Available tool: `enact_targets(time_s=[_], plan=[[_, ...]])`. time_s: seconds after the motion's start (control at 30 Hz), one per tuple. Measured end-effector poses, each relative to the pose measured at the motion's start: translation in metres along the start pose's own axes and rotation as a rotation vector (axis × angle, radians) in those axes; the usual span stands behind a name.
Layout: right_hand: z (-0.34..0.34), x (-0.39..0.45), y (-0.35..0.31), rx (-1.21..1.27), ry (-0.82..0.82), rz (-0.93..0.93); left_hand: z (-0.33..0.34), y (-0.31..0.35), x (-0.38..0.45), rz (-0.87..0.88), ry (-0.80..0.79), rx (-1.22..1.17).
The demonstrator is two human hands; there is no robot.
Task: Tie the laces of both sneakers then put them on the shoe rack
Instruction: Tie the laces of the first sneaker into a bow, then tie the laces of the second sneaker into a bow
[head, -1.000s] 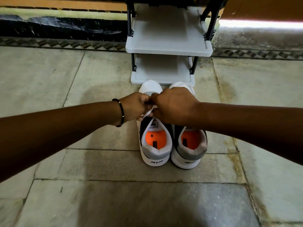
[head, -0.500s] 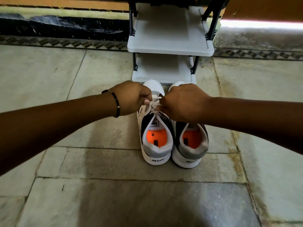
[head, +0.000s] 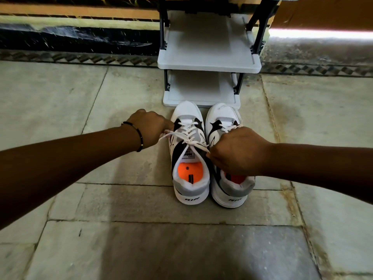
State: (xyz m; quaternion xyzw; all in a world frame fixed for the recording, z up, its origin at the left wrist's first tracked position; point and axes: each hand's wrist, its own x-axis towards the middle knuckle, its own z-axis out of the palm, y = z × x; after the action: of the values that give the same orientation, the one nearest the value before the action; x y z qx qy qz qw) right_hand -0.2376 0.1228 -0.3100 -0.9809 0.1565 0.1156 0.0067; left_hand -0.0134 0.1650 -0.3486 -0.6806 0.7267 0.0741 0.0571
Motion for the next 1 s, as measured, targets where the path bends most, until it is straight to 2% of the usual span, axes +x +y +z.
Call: enact_targets(time_s=[0.1, 0.27, 0.43, 0.63, 0.8, 0.9, 1.0], plan=[[-0.004, 0.001, -0.002, 0.010, 0.104, -0.010, 0.006, -0.004, 0.001, -0.038, -0.056, -0.123], [-0.003, 0.002, -0.010, 0.009, 0.074, -0.060, 0.010, -0.004, 0.006, -0.088, -0.100, -0.286], [-0.002, 0.002, -0.009, 0.063, 0.120, -0.042, 0.008, 0.001, 0.012, -0.088, -0.093, -0.291], [0.001, 0.003, -0.007, 0.215, 0.041, 0.052, 0.007, 0.001, 0.011, -0.156, -0.113, -0.373], [-0.003, -0.009, 0.002, 0.306, -0.145, 0.121, 0.011, 0.011, -0.003, -0.190, 0.038, -0.423], [-0.003, -0.017, 0.017, 0.356, -0.139, 0.177, 0.005, 0.039, -0.014, -0.065, 0.106, -0.508], [0.001, -0.024, 0.035, 0.360, -0.080, 0.248, 0.011, 0.074, -0.025, -0.014, -0.087, -0.598]])
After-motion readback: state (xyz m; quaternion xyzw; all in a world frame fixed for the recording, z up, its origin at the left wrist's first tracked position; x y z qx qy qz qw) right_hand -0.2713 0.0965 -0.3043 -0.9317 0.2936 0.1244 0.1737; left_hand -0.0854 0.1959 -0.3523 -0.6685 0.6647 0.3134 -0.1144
